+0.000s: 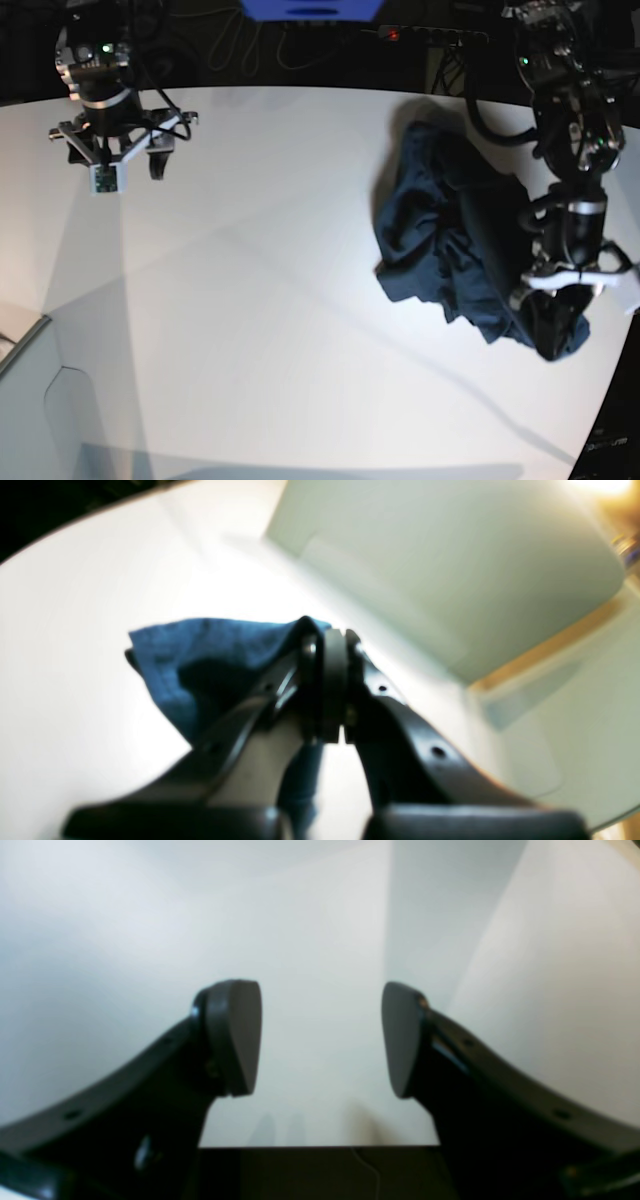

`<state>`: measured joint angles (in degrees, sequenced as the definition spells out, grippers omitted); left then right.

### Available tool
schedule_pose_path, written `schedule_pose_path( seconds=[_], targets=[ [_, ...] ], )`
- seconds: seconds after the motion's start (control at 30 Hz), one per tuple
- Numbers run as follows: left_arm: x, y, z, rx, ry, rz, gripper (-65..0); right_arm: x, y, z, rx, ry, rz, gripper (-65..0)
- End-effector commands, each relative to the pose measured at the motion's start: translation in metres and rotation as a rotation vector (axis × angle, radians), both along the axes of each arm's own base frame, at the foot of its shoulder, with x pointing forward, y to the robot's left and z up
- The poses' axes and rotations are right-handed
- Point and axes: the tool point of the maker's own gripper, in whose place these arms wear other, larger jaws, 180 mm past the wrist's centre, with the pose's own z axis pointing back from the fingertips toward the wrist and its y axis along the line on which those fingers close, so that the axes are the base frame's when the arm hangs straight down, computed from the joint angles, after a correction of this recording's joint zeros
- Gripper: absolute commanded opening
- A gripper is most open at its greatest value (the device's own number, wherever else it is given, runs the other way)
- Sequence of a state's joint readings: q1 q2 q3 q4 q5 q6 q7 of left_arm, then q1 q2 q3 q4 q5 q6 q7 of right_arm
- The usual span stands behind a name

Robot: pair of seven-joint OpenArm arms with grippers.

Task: Layout the t-shirt on the table in an organized manner, then fold the t-shirt properly
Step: 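Lift the shirt with the left gripper, shake it out, lay it down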

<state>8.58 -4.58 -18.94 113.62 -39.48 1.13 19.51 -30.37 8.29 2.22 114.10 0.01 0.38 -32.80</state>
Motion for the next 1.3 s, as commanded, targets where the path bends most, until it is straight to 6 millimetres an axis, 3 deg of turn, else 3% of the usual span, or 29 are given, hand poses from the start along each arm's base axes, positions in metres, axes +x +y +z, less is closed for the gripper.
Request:
schedule_pose_path(
  seconds=[0.0,0.23,0.33,0.43,0.5,0.67,0.93,1.13,1.27],
  targets=[
    [0.008,-0.007,0.029,0.005,-0.098,-0.02,-65.0,0.005,-0.002,0.01,-0.01,-0.04,0.006,-26.9],
    [0.04,-0.063,0.1,-0.001,-0.292,-0.171,-65.0,0.005,-0.002,0.01,-0.013,-0.04,0.005,-26.9],
    [0.044,-0.079,0.117,0.007,-0.336,-0.211,-65.0,0.005,-0.002,0.01,-0.013,-0.039,0.005,-26.9],
    [0.046,-0.079,0.123,0.008,-0.351,-0.212,-65.0,0.003,-0.002,0.009,-0.011,-0.034,0.004,-26.9],
    [0.046,-0.064,0.126,0.008,-0.361,-0.175,-65.0,0.003,-0.003,0.009,-0.012,-0.034,0.003,-26.9],
    [0.04,0.002,0.131,0.012,-0.376,0.004,-65.0,0.002,-0.003,0.008,-0.012,-0.033,0.003,-26.9],
    [0.013,0.093,0.137,0.038,-0.394,0.253,-65.0,0.005,0.0,0.009,-0.008,-0.038,0.009,-26.9],
    [0.011,0.096,0.144,0.071,-0.405,0.253,-65.0,0.005,0.0,0.009,-0.008,-0.039,0.009,-26.9],
    [0.028,0.052,0.137,0.049,-0.389,0.131,-65.0,0.005,0.0,0.009,-0.008,-0.039,0.009,-26.9]
  ],
)
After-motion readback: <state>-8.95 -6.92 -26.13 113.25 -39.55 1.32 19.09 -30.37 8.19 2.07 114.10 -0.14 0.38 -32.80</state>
